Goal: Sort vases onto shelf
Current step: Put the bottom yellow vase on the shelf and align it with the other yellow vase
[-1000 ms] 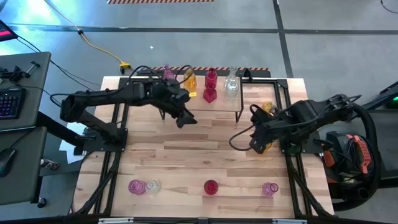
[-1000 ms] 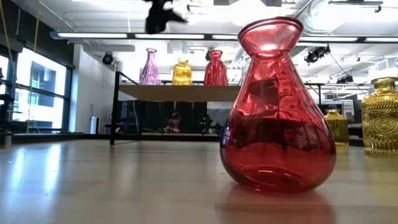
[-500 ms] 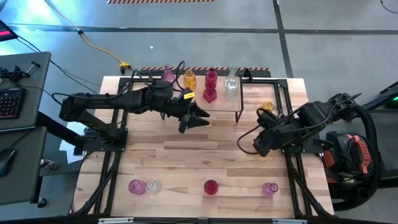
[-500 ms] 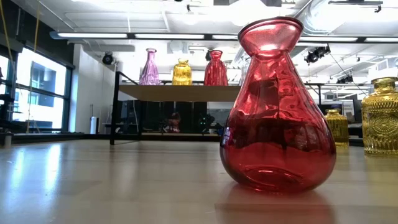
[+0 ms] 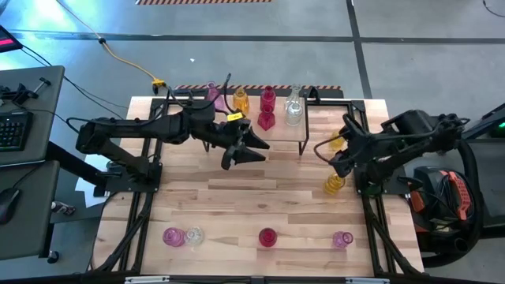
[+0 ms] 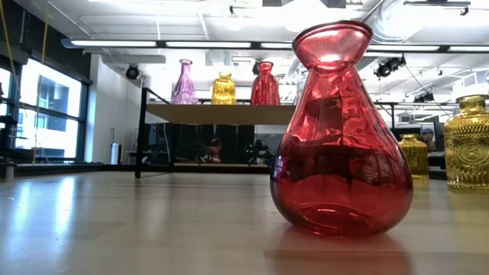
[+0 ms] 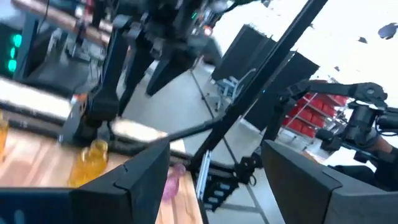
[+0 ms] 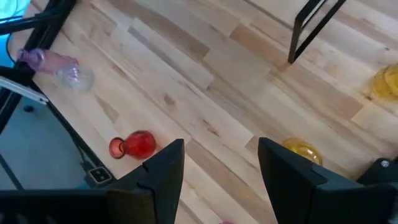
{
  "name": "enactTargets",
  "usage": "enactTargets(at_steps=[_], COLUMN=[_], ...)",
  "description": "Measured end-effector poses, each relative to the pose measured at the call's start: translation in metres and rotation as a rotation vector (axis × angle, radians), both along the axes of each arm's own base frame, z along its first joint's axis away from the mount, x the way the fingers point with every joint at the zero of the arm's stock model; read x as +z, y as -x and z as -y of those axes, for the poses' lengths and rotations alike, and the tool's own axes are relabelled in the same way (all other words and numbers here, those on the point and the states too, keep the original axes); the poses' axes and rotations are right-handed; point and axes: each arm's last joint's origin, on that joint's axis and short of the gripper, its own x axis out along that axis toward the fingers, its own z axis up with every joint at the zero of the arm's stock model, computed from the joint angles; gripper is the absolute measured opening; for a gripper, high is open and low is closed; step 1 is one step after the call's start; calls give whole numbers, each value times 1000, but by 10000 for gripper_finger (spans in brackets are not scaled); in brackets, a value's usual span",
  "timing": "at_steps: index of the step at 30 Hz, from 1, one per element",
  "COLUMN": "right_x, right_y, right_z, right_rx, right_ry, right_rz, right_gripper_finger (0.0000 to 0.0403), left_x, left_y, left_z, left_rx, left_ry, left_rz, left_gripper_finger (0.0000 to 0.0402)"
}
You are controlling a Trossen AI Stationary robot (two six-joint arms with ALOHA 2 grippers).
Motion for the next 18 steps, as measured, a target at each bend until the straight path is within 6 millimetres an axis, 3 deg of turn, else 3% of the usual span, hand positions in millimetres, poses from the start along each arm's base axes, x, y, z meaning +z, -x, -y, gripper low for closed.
enactTargets(at_steps=[2,5,9,18], right_x=[-4,-26,-60,-111], right_y=[-1,4,17,49], right_z=[3,8,13,20], right_rx=[2,-6,-39,-191], right_ry=[13,15,-16,-105], right_rz=[-12,-95,-205,-316], right_gripper_finger=[185,185,185,185], left_x=[2,2,2,2], left_y=[0,0,0,0], left_z=[1,4,5,6], left_rx=[-4,-12,-17,-21], left_ry=[-22,-37,-37,-78], left_rz=[31,37,29,44], left_gripper_finger=[246,246,246,245])
